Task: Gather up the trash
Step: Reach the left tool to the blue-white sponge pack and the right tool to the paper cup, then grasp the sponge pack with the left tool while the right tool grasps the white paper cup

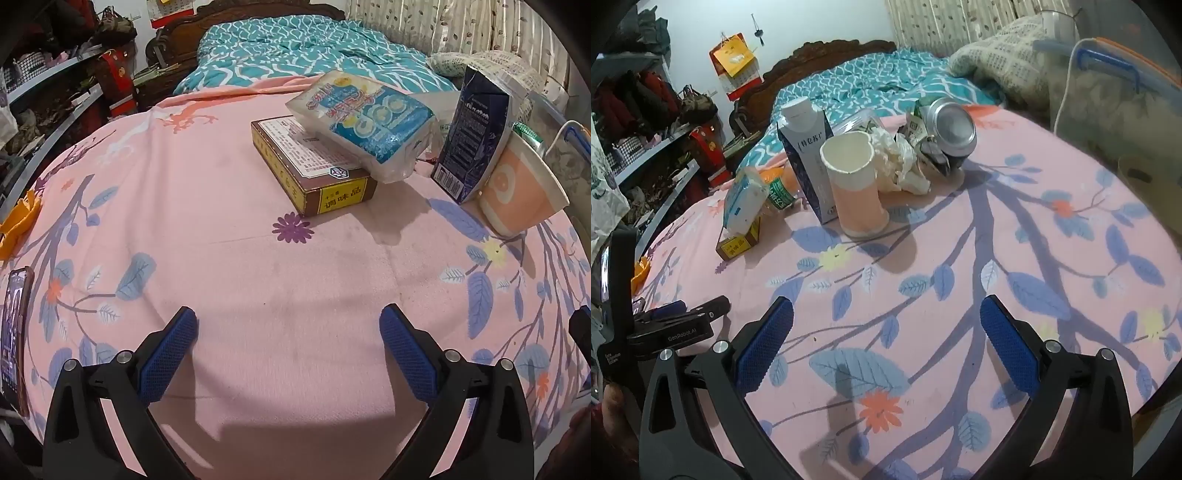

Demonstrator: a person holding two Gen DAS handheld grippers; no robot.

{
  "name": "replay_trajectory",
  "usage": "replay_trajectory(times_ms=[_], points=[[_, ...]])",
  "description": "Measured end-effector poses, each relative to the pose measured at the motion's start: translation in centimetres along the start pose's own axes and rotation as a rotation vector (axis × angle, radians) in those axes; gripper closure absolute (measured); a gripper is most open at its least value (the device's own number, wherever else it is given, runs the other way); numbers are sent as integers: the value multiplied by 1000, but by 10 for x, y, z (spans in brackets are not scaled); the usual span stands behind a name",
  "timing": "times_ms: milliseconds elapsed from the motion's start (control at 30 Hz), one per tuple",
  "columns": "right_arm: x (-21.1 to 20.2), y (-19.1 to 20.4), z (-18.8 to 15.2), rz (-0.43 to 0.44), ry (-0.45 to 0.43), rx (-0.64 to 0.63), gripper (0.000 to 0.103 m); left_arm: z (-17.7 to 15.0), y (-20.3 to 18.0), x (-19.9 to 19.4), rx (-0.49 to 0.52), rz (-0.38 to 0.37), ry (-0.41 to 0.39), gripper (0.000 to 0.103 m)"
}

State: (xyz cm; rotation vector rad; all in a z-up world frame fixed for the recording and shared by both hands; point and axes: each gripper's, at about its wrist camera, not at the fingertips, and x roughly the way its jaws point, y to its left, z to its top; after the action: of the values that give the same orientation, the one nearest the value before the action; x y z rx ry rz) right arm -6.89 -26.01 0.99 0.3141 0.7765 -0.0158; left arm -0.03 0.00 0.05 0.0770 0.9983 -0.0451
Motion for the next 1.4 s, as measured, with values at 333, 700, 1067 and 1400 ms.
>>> replay_trajectory(times_ms=[333,700,1067,1400], points=[[19,-4,-6,31,105,16,3,2,-1,-10,19,-9,-3,8],[18,-3,-1,54,79,14,18,37,24,-53,19,-142,-157,9],[16,10,55,-20,-68,-125,23,150,-15,-6,-33,-278,-25,9],[60,29,86,65,-5,-228,68,142,-14,18,-68,-291,9,36]])
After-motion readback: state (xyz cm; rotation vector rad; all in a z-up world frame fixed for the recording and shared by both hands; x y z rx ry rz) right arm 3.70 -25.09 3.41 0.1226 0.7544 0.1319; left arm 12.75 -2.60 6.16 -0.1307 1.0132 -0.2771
